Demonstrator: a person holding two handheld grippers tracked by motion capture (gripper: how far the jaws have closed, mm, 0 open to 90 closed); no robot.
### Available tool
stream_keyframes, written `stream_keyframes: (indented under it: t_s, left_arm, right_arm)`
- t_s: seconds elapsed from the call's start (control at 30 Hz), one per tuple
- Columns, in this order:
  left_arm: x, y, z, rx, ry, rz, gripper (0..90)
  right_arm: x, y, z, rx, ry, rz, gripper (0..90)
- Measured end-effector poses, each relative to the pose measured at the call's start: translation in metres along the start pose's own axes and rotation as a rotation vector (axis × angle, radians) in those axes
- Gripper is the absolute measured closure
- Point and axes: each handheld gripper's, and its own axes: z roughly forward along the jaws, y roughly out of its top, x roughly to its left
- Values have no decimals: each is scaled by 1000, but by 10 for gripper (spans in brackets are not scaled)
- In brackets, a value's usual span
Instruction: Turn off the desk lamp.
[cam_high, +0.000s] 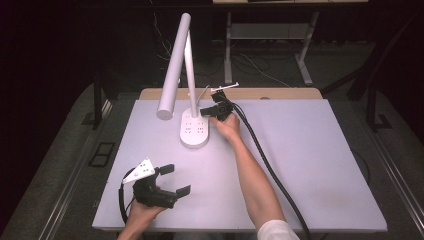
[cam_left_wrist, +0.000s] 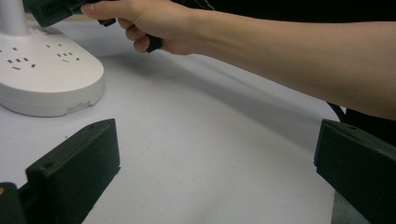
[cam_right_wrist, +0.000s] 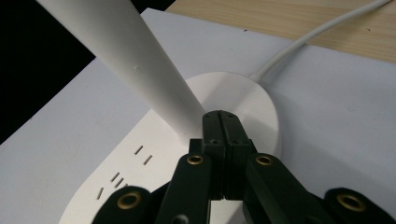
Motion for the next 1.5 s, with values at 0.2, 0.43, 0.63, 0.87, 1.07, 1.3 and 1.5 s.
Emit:
stream_keyframes:
  t_s: [0.2, 0.43, 0.63, 0.87, 1.07, 1.3, 1.5]
  left_arm:
    - [1, 0, 0, 0, 4, 1, 0]
    - [0, 0, 0, 1, 2, 3, 0]
    - [0, 0, 0, 5, 1, 8, 0]
    - [1, 0, 1, 8, 5, 9, 0]
    - [0, 1, 1, 3, 6, 6, 0]
    - [0, 0, 0, 2, 5, 5, 0]
    - [0, 1, 1, -8, 8, -3, 0]
  right_arm:
    - [-4, -1, 3, 11, 5, 28, 900]
    - [8, -1, 4, 20, -71, -23, 900]
    - [10, 0, 3, 27, -74, -39, 900]
    - [9, 0, 3, 31, -71, -39, 900]
    - [9, -2, 4, 30, -73, -15, 900]
    - [11, -1, 3, 32, -81, -12, 900]
    - [7, 0, 3, 23, -55, 8, 900]
